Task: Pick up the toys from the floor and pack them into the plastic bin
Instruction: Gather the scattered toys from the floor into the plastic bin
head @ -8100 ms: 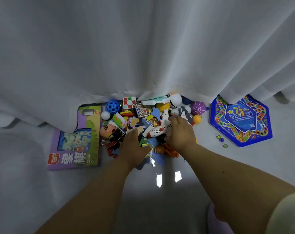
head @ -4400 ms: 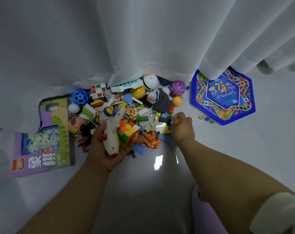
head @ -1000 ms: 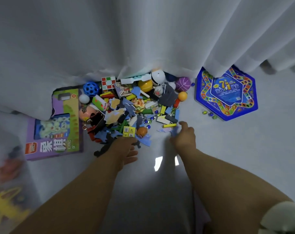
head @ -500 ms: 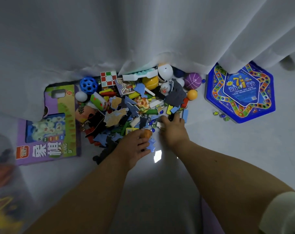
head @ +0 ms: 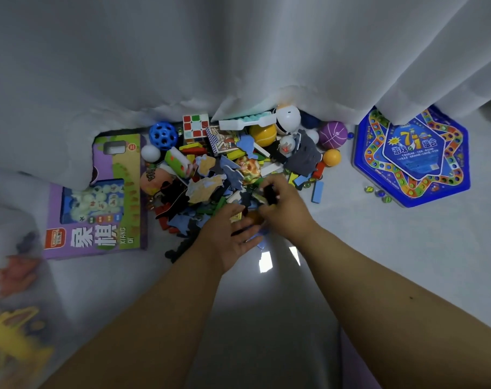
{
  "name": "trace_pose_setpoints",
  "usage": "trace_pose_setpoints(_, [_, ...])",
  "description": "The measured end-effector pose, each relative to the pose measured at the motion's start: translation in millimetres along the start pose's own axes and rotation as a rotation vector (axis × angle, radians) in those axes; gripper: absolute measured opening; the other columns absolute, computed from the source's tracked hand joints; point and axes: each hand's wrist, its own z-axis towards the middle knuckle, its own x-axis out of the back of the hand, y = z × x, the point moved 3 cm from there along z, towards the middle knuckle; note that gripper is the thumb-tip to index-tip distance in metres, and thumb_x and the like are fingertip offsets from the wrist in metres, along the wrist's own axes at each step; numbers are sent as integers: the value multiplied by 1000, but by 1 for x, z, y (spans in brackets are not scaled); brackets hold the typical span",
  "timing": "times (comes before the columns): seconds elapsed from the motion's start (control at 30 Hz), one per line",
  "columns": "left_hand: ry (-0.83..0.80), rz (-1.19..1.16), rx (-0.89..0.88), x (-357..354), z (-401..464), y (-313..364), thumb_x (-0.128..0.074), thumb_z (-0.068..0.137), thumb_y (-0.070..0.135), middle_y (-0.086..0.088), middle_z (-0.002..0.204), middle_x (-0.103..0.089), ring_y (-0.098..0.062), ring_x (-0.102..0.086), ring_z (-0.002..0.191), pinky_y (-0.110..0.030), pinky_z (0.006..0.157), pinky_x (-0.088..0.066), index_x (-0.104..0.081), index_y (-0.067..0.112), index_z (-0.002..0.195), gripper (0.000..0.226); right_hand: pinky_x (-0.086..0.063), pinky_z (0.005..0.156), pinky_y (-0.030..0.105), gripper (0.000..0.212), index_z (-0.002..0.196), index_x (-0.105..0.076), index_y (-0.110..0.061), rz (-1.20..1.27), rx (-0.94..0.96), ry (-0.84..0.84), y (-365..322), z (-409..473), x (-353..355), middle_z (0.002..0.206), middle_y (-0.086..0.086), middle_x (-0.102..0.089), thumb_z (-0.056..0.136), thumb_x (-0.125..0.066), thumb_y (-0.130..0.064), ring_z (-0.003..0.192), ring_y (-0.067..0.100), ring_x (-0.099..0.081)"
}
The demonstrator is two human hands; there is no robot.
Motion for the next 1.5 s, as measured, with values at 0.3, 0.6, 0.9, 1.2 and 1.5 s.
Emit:
trace_pose_setpoints(0.3, [-126, -252, -58, 14, 1, 14, -41, 97, 34, -13, 119, -61, -30, -59, 105, -43, 94, -45, -58, 12, 121, 37, -47, 96, 41, 67, 143, -31, -28, -248, 242, -230, -40, -36, -36, 137, 5, -50, 79, -49, -27, 121, 23, -50])
trace_pose_setpoints(0.6, [89, -152, -103, 41, -5, 20, -32, 85, 2, -8, 56, -63, -18, -62, 46, -14, 40, -38, -52, 10, 64, 30, -48, 85, 34, 48, 129, -48, -23, -468, 84, 36, 15, -17, -22, 126, 4, -49, 84, -63, -29, 114, 22, -47])
trace_pose_setpoints(0.9, [349, 1082, -525, 44, 8, 30, -59, 91, 16, -9, 100, -59, -21, -56, 75, -32, 67, -48, -56, 18, 112, 22, -45, 76, 34, 41, 123, -51, -17, -593, 120, -34, 23, -5, -44, 116, 9, -52, 85, -62, -28, 104, 28, -51])
trace_pose_setpoints(1.2, [397, 2016, -654, 28, 27, 30, -62, 88, 19, -17, 131, -39, -37, -57, 102, -40, 73, -48, -30, 23, 140, 60, -40, 76, 20, 35, 116, -60, -22, -125, -66, 92, 25, -4, -18, 113, 0, -58, 83, -68, -27, 97, 14, -50])
trace_pose_setpoints(1.5, [314, 1128, -861, 33, 10, 35, -74, 78, 34, 3, 85, -61, -6, -58, 70, -26, 59, -50, -56, 18, 96, 30, -32, 45, 22, 15, 81, -59, -14, 913, -566, 165, 27, 8, 10, 66, 2, -51, 91, -51, -22, 53, 13, -40])
